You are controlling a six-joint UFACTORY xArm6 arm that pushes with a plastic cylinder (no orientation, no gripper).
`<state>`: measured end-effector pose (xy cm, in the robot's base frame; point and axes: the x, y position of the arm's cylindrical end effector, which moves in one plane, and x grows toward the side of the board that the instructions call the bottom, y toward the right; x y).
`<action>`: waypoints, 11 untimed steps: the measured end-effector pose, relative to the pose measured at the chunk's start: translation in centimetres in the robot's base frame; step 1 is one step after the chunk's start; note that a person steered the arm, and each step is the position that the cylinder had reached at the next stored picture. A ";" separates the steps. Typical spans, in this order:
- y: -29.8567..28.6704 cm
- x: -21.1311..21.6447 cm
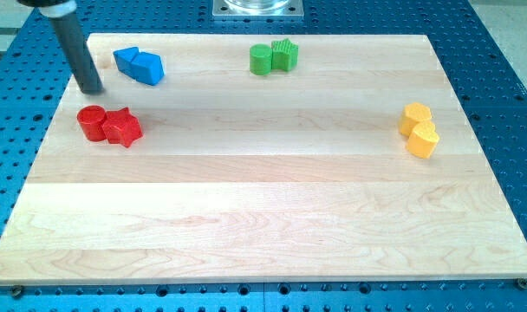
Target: Move the blue blocks to the top right of the red blocks
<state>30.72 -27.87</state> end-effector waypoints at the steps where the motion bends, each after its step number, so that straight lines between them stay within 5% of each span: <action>1: -0.4 -4.7; 3: 14.1 -4.2; 6: 4.2 -3.9; 8: 8.5 -0.8; 9: 2.1 1.8; 11: 0.9 11.6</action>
